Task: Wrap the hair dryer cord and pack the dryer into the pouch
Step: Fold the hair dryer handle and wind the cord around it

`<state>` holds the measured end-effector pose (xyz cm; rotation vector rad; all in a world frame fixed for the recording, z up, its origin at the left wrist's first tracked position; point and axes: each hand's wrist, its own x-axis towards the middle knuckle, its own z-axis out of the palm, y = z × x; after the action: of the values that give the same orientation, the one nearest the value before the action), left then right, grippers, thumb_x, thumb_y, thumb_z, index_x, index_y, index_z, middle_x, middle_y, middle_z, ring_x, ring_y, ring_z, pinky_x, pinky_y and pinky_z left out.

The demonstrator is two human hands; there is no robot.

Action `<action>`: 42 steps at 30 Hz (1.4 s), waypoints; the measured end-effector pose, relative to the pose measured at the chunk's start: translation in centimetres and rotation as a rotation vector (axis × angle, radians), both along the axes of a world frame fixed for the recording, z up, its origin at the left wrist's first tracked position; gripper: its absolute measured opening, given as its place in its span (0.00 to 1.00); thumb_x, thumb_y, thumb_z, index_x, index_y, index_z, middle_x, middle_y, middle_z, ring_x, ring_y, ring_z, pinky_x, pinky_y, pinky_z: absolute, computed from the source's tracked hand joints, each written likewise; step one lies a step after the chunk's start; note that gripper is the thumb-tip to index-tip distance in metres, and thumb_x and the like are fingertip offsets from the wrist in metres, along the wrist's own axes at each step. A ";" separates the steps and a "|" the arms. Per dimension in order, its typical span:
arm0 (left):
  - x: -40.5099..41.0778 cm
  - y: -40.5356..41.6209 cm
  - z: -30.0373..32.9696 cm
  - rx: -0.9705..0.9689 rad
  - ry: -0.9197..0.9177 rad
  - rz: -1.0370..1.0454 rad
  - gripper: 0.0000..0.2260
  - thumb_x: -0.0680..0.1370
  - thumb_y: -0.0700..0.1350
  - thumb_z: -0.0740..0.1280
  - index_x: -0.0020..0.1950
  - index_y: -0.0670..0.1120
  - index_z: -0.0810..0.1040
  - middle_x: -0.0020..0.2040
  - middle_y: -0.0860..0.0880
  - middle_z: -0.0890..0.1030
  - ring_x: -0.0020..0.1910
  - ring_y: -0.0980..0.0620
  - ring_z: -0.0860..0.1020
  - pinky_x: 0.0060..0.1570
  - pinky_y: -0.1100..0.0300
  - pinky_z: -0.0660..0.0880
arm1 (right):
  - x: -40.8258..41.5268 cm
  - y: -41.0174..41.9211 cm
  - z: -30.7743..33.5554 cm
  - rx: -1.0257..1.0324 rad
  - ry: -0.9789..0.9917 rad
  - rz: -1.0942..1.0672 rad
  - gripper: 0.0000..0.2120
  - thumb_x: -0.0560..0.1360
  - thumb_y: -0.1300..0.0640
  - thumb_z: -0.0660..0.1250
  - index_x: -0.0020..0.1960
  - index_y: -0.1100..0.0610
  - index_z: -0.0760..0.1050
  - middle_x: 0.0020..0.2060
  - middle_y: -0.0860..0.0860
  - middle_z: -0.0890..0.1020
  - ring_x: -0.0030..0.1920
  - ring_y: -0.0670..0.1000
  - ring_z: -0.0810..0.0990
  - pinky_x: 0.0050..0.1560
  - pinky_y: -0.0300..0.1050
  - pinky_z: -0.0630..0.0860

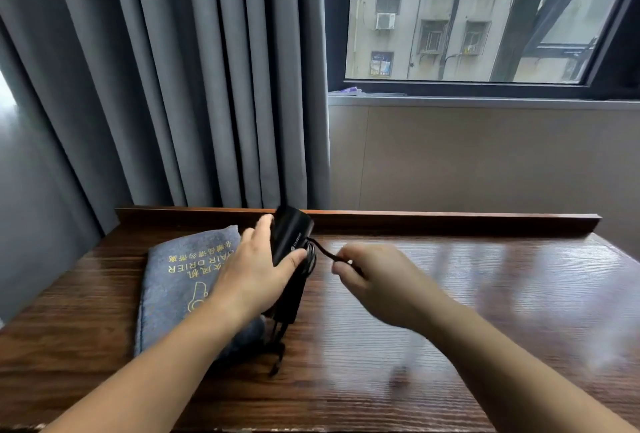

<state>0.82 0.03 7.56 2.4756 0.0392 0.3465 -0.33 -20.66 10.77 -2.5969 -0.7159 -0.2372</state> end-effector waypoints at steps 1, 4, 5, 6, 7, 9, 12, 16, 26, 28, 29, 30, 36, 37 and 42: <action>0.2 0.0 -0.1 -0.061 -0.042 0.041 0.31 0.74 0.64 0.65 0.73 0.55 0.60 0.62 0.49 0.75 0.60 0.44 0.76 0.58 0.46 0.75 | -0.7 0.5 0.0 0.036 0.035 0.023 0.12 0.80 0.52 0.57 0.46 0.56 0.77 0.33 0.49 0.79 0.36 0.50 0.75 0.38 0.49 0.71; 0.5 -0.2 0.2 -0.255 -0.128 0.118 0.29 0.76 0.59 0.66 0.73 0.51 0.62 0.64 0.48 0.76 0.59 0.48 0.75 0.56 0.54 0.71 | -2.0 1.4 0.0 0.188 0.113 0.063 0.11 0.79 0.56 0.55 0.49 0.52 0.76 0.28 0.45 0.74 0.31 0.44 0.72 0.32 0.40 0.66; 0.6 -0.4 0.2 -0.322 -0.158 0.133 0.27 0.77 0.58 0.67 0.72 0.50 0.64 0.63 0.48 0.77 0.56 0.50 0.74 0.53 0.57 0.69 | -2.3 1.6 -0.1 0.225 0.121 0.083 0.10 0.80 0.56 0.54 0.51 0.51 0.75 0.29 0.44 0.75 0.33 0.43 0.73 0.33 0.39 0.67; 0.5 -0.6 0.4 -0.380 -0.185 0.147 0.26 0.77 0.57 0.67 0.72 0.49 0.65 0.61 0.49 0.78 0.54 0.52 0.73 0.53 0.59 0.67 | -2.5 1.8 -0.3 0.243 0.122 0.112 0.10 0.80 0.56 0.54 0.52 0.50 0.74 0.31 0.44 0.76 0.34 0.43 0.74 0.34 0.39 0.69; 0.4 -0.7 0.5 -0.437 -0.199 0.162 0.25 0.77 0.57 0.67 0.71 0.49 0.66 0.59 0.50 0.78 0.54 0.53 0.73 0.53 0.59 0.67 | -2.7 2.0 -0.6 0.248 0.120 0.146 0.10 0.81 0.55 0.54 0.54 0.49 0.74 0.32 0.44 0.76 0.34 0.44 0.74 0.36 0.41 0.70; 0.4 -0.8 0.4 -0.577 -0.211 0.179 0.22 0.77 0.58 0.66 0.68 0.50 0.69 0.56 0.53 0.79 0.55 0.51 0.76 0.54 0.57 0.70 | -3.1 2.3 -1.6 0.249 0.122 0.196 0.10 0.82 0.53 0.54 0.58 0.48 0.72 0.32 0.42 0.75 0.35 0.45 0.74 0.39 0.46 0.73; 0.5 -0.7 0.2 -0.847 -0.211 0.154 0.19 0.77 0.59 0.67 0.64 0.52 0.72 0.55 0.53 0.82 0.56 0.51 0.80 0.58 0.50 0.77 | -3.4 2.1 -2.9 0.331 0.167 0.221 0.08 0.83 0.53 0.54 0.57 0.46 0.71 0.31 0.46 0.76 0.35 0.50 0.76 0.40 0.53 0.73; 0.4 -1.0 0.2 -1.140 -0.179 0.113 0.15 0.77 0.58 0.67 0.61 0.52 0.75 0.56 0.48 0.84 0.55 0.47 0.83 0.56 0.46 0.80 | -3.6 1.6 -4.0 0.455 0.332 0.264 0.08 0.83 0.56 0.55 0.55 0.46 0.72 0.37 0.54 0.79 0.31 0.45 0.71 0.34 0.43 0.68; 0.1 0.2 1.9 -1.572 0.285 -0.165 0.25 0.78 0.57 0.64 0.67 0.42 0.77 0.65 0.41 0.80 0.65 0.43 0.77 0.65 0.50 0.73 | -0.3 -1.6 -6.7 0.519 0.577 0.175 0.10 0.81 0.57 0.62 0.47 0.60 0.79 0.30 0.48 0.77 0.30 0.47 0.74 0.29 0.38 0.68; -0.5 0.4 1.8 -1.451 0.399 -0.222 0.25 0.75 0.57 0.66 0.65 0.40 0.79 0.60 0.41 0.82 0.60 0.42 0.79 0.66 0.47 0.70 | 0.9 -2.7 -6.9 0.527 0.605 0.123 0.07 0.79 0.56 0.66 0.46 0.59 0.79 0.29 0.47 0.76 0.29 0.47 0.72 0.28 0.37 0.65; -0.9 0.4 1.7 -1.355 0.438 -0.254 0.24 0.75 0.56 0.66 0.63 0.40 0.80 0.57 0.40 0.83 0.57 0.42 0.79 0.65 0.46 0.71 | 1.4 -3.3 -6.9 0.541 0.640 0.108 0.06 0.77 0.56 0.69 0.45 0.58 0.79 0.29 0.47 0.76 0.29 0.47 0.71 0.27 0.38 0.64; -1.4 0.4 1.6 -1.250 0.460 -0.281 0.23 0.75 0.55 0.66 0.61 0.40 0.81 0.55 0.40 0.84 0.54 0.42 0.80 0.63 0.46 0.73 | 1.9 -3.8 -6.8 0.564 0.680 0.101 0.05 0.76 0.57 0.71 0.44 0.58 0.79 0.29 0.48 0.75 0.29 0.47 0.70 0.27 0.38 0.63; -2.6 -0.1 0.6 -0.672 0.520 -0.533 0.16 0.78 0.54 0.67 0.62 0.47 0.78 0.57 0.43 0.83 0.55 0.45 0.82 0.56 0.49 0.77 | 3.2 -4.7 -6.5 0.805 0.907 0.114 0.14 0.67 0.63 0.77 0.49 0.61 0.76 0.32 0.48 0.75 0.32 0.48 0.68 0.33 0.38 0.66; -2.5 -0.3 0.4 -0.586 0.495 -0.538 0.16 0.78 0.54 0.67 0.62 0.49 0.78 0.59 0.45 0.83 0.58 0.46 0.82 0.59 0.50 0.76 | 3.3 -4.7 -6.5 0.842 0.928 0.104 0.14 0.68 0.65 0.76 0.50 0.61 0.75 0.34 0.50 0.78 0.32 0.48 0.70 0.34 0.38 0.68; -1.7 -1.1 -0.9 -0.295 0.358 -0.451 0.22 0.74 0.63 0.68 0.65 0.56 0.76 0.59 0.58 0.82 0.59 0.62 0.78 0.66 0.54 0.72 | 3.9 -4.2 -7.5 1.017 0.936 -0.062 0.09 0.72 0.72 0.70 0.48 0.62 0.76 0.44 0.60 0.79 0.40 0.51 0.79 0.41 0.39 0.78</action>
<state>-0.93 -1.04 6.64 2.1442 -0.2942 -0.2770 3.55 -24.83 3.30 -1.4718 -0.0849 0.4676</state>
